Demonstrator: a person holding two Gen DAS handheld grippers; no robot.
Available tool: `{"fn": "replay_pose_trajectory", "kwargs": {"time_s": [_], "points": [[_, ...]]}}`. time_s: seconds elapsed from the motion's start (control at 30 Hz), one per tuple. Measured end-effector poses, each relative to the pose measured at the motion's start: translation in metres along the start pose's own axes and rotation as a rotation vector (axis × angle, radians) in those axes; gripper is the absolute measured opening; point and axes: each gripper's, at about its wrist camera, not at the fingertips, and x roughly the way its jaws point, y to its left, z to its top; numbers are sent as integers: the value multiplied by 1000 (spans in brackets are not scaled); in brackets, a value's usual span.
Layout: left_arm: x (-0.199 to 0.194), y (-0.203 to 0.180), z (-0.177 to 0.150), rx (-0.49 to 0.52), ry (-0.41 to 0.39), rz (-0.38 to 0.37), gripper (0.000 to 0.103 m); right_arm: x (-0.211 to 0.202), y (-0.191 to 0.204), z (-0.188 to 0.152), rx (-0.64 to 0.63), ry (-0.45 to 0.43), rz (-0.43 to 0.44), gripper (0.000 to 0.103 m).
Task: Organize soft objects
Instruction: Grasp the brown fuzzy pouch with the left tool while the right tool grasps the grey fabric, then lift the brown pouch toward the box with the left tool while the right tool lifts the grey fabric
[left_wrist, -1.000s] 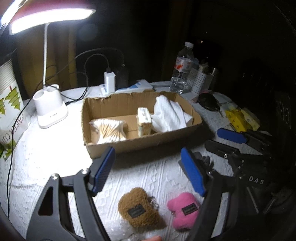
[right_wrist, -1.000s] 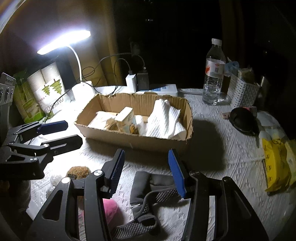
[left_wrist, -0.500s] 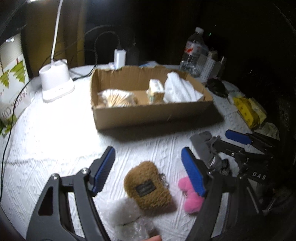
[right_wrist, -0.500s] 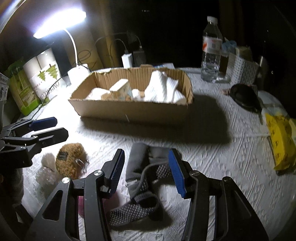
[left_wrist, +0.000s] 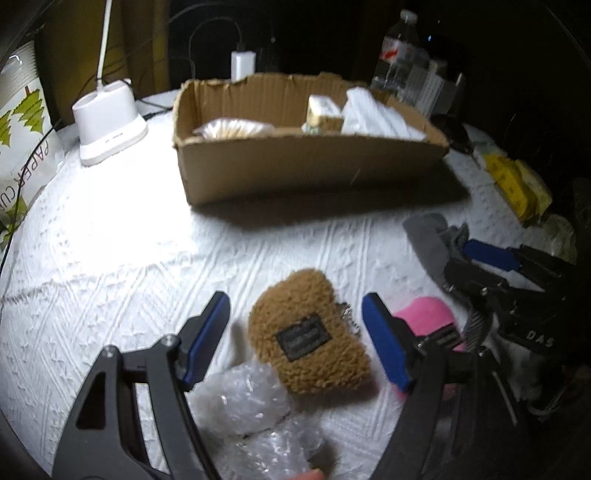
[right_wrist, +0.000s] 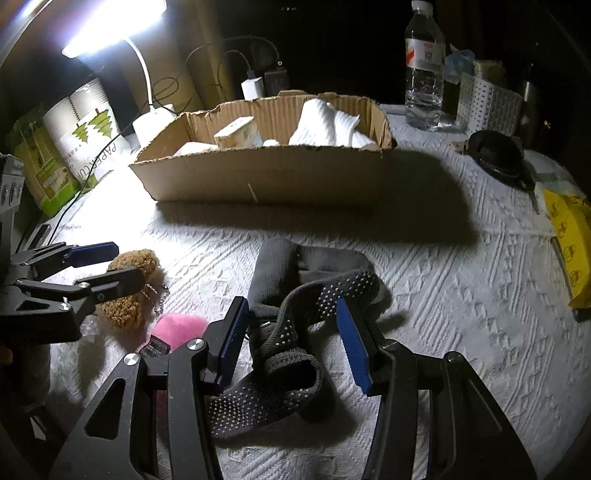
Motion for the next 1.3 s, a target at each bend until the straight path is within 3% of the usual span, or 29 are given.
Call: {"fn": "replay_pose_trajectory", "kwargs": {"time_s": [0.3,0.43,0.63,1.3], "points": [[7,-7,-8,54,23,19,74,12,5,-5,1,24,29,53],[7,-12,-9,77,18,22,62,11,3,-5,6,15,36,46],[3,-15,-9,96,2,17,51,7,5,-7,-7,8,46,36],[-44,-19,10,82,-123,-34,50,-36,9,11,-27,-88,23,35]]}}
